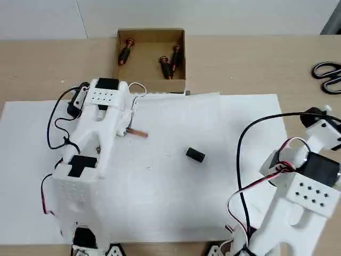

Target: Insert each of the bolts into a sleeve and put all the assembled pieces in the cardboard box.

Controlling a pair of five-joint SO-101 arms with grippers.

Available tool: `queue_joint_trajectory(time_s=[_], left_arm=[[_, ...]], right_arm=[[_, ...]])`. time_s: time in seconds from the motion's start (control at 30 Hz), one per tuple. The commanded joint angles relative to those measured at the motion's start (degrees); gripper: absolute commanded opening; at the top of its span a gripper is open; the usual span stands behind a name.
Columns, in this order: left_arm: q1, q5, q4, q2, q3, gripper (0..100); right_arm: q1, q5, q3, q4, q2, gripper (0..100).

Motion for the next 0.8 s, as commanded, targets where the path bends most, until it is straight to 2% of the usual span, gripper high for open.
queue_joint_trajectory(time_s=[0.0,0.17,0.4,0.53,0.63,0.77], left_arm=[[-1.0,-0.3,1.8,0.1,1.0,1],[-1.0,-0.5,1.9,0.1,0.9,1],[-1.0,-6.6,3.3,-0.5,-1.1,1],[-1.0,-11.4,10.0,-0.5,-9.2,1],[-1.1,-17.8,14.5,-0.5,-18.2,1],[-2.4,-24.4,17.1,-0.5,-28.7,1]], right_arm=[[0.4,0.4,-0.3,-0.2,-1.4,0.5],[0.4,0.4,-0.3,-0.2,-1.4,0.5],[0.4,0.4,-0.3,-0.2,-1.4,0.5],[0.1,0.5,-0.4,-0.1,-1.4,0.5],[0.1,0.7,-0.5,-0.1,-1.5,0.5],[-0.4,1.8,-0.6,-0.2,-1.5,0.5]])
